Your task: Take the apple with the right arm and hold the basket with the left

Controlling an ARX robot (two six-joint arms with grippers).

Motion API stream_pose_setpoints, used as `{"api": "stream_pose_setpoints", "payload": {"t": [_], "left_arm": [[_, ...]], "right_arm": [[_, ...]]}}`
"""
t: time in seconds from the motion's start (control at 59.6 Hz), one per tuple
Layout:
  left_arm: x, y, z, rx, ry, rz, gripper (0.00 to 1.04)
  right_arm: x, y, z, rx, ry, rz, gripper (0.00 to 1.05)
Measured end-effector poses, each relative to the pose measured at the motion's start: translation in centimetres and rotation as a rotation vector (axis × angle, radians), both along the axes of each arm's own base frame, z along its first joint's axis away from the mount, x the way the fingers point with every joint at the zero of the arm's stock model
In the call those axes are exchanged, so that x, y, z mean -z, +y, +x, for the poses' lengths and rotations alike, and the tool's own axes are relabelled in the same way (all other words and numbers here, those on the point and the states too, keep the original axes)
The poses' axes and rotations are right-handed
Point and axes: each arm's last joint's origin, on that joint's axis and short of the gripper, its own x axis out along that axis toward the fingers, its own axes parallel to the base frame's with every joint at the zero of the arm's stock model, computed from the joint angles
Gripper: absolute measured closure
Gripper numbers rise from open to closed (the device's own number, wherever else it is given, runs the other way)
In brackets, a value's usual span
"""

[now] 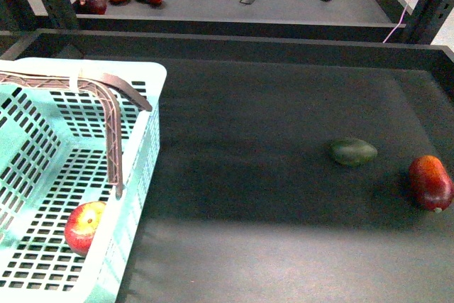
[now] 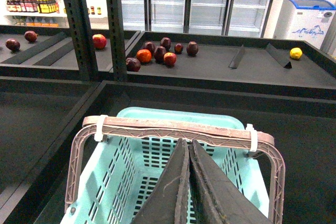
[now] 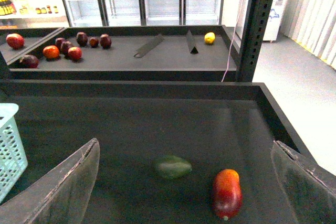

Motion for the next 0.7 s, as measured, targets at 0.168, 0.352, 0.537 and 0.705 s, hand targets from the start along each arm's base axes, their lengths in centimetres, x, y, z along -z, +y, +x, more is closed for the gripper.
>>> {"api": "stream_pose_setpoints", "payload": {"t": [0.168, 0.352, 0.537, 0.705], "left_arm": [[0.0, 0.0, -0.4, 0.0, 0.0, 0.0, 1.02], [0.0, 0.0, -0.8, 0.0, 0.0, 0.0, 1.02], [0.3, 0.0, -2.0, 0.0, 0.004, 0.0, 1.02], [0.3, 0.0, -2.0, 0.0, 0.005, 0.0, 1.02]], "right_arm": [[0.0, 0.0, 0.0, 0.0, 0.0, 0.0, 0.09], [0.0, 0.0, 0.0, 0.0, 0.0, 0.0, 0.09], [0.0, 0.0, 0.0, 0.0, 0.0, 0.0, 0.09], [0.0, 0.0, 0.0, 0.0, 0.0, 0.0, 0.09]]}}
